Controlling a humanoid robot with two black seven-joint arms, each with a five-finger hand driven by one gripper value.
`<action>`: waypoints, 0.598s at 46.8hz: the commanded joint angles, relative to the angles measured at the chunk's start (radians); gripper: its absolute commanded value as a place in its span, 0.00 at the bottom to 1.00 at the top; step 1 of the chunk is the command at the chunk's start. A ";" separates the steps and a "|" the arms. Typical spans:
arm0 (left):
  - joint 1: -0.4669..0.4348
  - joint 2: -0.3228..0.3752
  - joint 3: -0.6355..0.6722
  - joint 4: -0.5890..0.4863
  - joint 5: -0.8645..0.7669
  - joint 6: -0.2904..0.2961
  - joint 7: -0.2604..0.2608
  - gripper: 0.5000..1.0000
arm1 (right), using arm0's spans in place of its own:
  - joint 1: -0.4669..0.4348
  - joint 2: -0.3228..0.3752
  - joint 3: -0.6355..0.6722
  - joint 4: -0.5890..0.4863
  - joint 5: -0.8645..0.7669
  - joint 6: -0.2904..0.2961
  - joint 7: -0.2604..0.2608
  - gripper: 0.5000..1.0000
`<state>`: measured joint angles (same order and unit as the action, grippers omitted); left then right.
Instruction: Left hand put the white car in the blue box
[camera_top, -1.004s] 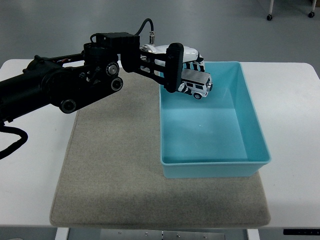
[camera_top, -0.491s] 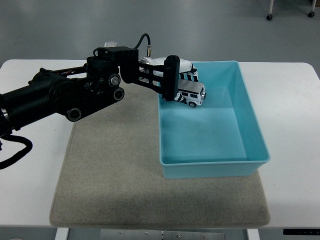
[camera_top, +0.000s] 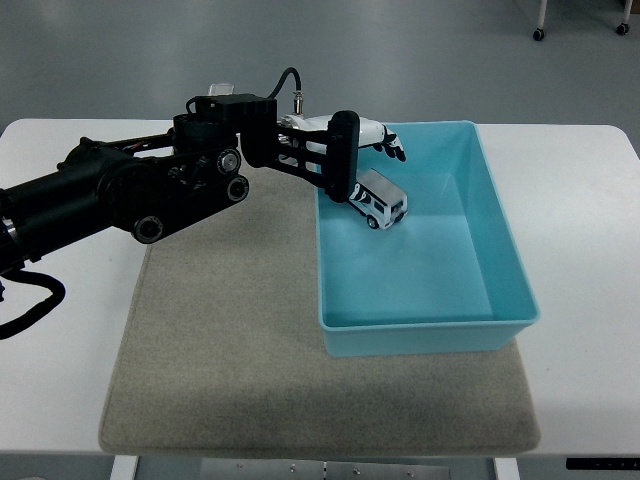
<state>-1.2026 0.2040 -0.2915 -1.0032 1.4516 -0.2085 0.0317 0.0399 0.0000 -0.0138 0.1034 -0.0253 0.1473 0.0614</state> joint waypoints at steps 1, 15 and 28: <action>0.000 0.000 0.000 0.000 0.000 0.000 -0.001 0.70 | 0.000 0.000 0.000 0.001 0.001 0.000 0.000 0.87; -0.002 -0.002 -0.003 0.002 -0.003 0.000 -0.003 0.76 | 0.000 0.000 0.000 -0.001 -0.001 0.000 0.000 0.87; -0.035 0.011 -0.026 0.002 -0.013 0.034 -0.003 0.77 | 0.000 0.000 0.000 -0.001 0.001 0.000 0.000 0.87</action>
<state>-1.2247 0.2055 -0.3108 -1.0019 1.4395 -0.1819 0.0291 0.0399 0.0000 -0.0138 0.1037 -0.0253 0.1474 0.0614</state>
